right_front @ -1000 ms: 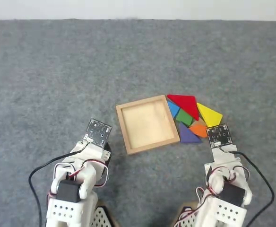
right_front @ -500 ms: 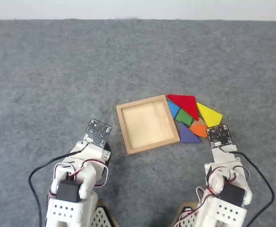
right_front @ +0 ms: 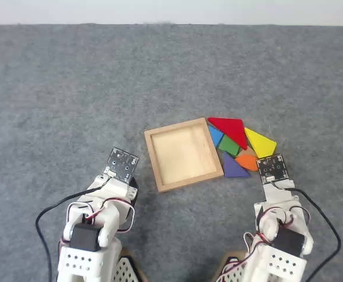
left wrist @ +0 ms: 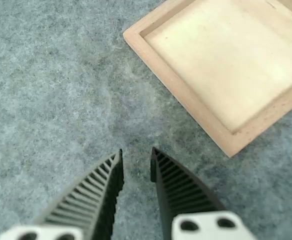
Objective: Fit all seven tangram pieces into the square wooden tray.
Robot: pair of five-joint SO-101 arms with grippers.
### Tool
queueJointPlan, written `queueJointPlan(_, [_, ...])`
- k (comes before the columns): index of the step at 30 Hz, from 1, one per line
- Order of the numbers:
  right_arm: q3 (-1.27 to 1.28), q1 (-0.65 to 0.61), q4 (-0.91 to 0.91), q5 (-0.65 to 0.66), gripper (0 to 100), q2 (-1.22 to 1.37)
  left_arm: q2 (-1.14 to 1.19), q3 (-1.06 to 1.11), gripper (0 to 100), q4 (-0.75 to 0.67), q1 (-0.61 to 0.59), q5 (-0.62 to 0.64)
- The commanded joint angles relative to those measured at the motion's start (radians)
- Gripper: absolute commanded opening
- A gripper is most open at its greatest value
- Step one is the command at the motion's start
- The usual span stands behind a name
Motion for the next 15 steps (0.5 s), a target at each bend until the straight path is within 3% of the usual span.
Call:
queueJointPlan(1, [0.014,-0.004,0.008,0.008,0.8,-0.015,-0.003,-0.007,9,0.005,0.0,0.012])
queueJointPlan(6, [0.014,-0.051,0.008,0.011,0.9,-0.013,-0.003,-0.007,9,0.005,0.0,0.012])
queueJointPlan(15, [0.014,-0.268,-0.016,0.012,0.8,-0.016,-0.003,-0.007,9,0.005,0.0,0.012])
